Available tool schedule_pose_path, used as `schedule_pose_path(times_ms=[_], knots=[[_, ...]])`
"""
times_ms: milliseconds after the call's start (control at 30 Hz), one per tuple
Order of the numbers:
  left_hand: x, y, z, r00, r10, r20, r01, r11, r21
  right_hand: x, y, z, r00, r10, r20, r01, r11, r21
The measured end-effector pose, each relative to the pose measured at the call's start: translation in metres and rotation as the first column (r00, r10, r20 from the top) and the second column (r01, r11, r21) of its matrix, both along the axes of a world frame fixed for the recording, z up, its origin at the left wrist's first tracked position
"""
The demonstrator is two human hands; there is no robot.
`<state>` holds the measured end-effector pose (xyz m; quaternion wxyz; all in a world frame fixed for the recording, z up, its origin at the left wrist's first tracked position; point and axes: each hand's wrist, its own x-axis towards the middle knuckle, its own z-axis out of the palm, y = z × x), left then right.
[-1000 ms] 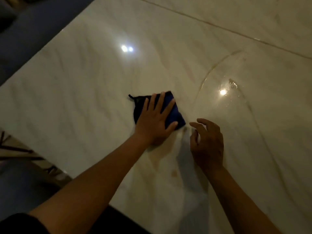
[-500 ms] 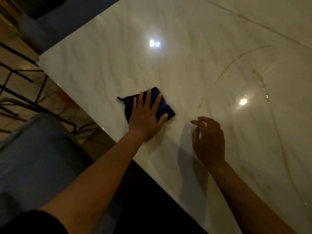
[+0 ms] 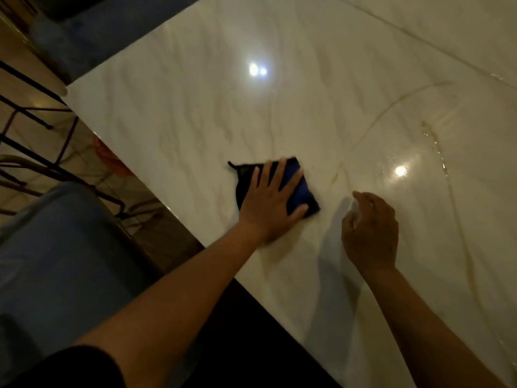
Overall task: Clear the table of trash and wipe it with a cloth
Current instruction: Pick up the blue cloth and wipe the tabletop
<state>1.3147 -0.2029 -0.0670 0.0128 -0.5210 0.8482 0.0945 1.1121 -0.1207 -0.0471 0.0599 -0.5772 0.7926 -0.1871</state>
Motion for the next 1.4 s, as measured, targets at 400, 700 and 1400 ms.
schedule_pose_path(times_ms=[400,700,1400], knots=[[-0.080,0.012,0.002,0.928,-0.372,-0.014,0.371,0.928,-0.040,-0.094,-0.003,0.003,0.972,0.156,-0.178,-0.137,0.984,0.115],[-0.159,-0.047,-0.001,1.000,-0.011,0.024,0.011,1.000,0.024,-0.110,0.006,-0.004,0.983,0.175,0.049,-0.179,0.980,0.090],[-0.243,-0.049,0.000,0.997,-0.079,-0.018,0.078,0.996,-0.035,-0.238,-0.091,0.008,0.997,-0.072,-0.006,0.071,0.990,-0.119]])
